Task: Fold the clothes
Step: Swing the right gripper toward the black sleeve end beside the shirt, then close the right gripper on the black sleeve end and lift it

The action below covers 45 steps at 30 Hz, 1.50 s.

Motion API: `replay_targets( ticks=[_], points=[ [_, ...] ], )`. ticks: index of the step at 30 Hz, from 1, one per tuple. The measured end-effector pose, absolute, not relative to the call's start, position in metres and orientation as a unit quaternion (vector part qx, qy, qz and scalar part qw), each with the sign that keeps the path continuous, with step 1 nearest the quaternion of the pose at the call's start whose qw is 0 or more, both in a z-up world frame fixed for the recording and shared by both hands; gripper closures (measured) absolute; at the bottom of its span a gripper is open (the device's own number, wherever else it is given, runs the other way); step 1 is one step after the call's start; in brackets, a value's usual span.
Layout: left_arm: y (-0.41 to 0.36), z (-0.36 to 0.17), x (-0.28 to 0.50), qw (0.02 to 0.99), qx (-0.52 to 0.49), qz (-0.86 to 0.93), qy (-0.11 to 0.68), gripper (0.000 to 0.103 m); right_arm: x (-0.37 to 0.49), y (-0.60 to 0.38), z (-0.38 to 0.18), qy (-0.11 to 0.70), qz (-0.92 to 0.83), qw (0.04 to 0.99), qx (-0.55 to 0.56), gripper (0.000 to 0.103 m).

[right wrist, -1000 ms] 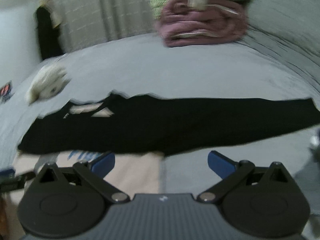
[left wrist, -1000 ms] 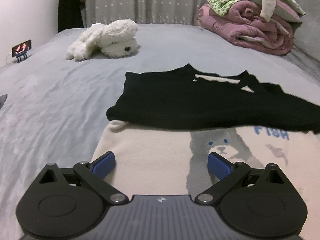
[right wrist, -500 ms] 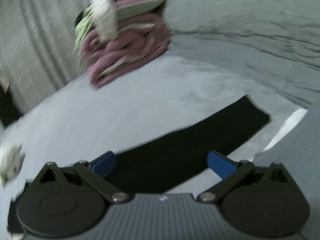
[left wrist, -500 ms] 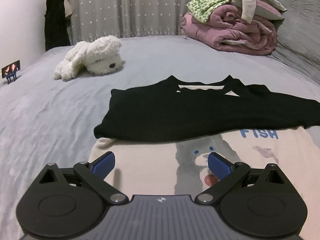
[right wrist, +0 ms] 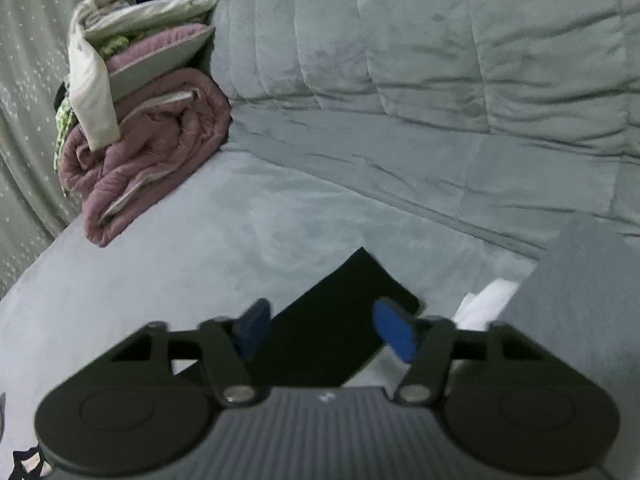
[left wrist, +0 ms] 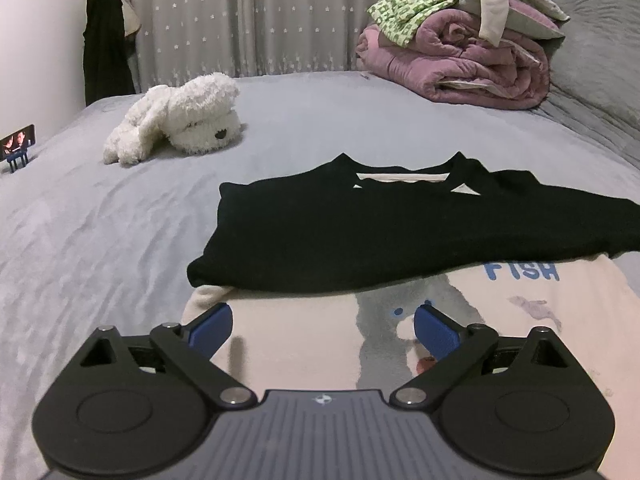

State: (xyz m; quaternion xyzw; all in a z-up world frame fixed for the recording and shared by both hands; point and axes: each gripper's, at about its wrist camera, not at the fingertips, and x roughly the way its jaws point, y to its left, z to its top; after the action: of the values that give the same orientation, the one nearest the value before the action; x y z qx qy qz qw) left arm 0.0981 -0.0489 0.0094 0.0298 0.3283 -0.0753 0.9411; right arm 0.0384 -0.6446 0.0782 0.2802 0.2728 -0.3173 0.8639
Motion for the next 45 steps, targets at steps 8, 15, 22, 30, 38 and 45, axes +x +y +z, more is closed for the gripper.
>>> replay_targets(
  ticks=[8, 15, 22, 30, 38, 45],
  points=[
    [-0.051, 0.001, 0.103, 0.940, 0.038, -0.080, 0.328, 0.007, 0.067, -0.672, 0.062, 0.347, -0.339, 0.827, 0.284, 0.038],
    [-0.047, 0.000, 0.107, 0.939, 0.026, -0.076, 0.336, 0.007, 0.090, -0.702, 0.037, 0.415, -0.333, 0.785, 0.318, 0.038],
    [-0.046, 0.000, 0.107, 0.938, 0.027, -0.076, 0.337, 0.007, 0.090, -0.710, 0.023, 0.400, -0.345, 0.778, 0.340, 0.055],
    [-0.046, 0.001, 0.107, 0.937, 0.029, -0.073, 0.340, 0.007, 0.074, -0.704, 0.038, 0.350, -0.346, 0.802, 0.338, 0.090],
    [-0.046, 0.005, 0.108, 0.939, 0.028, -0.072, 0.336, 0.008, 0.066, -0.658, 0.079, 0.298, -0.332, 0.852, 0.273, 0.091],
    [-0.037, 0.012, 0.111, 0.939, 0.008, -0.065, 0.338, 0.008, 0.076, -0.573, 0.110, 0.270, -0.272, 0.900, 0.207, 0.091]
  ],
)
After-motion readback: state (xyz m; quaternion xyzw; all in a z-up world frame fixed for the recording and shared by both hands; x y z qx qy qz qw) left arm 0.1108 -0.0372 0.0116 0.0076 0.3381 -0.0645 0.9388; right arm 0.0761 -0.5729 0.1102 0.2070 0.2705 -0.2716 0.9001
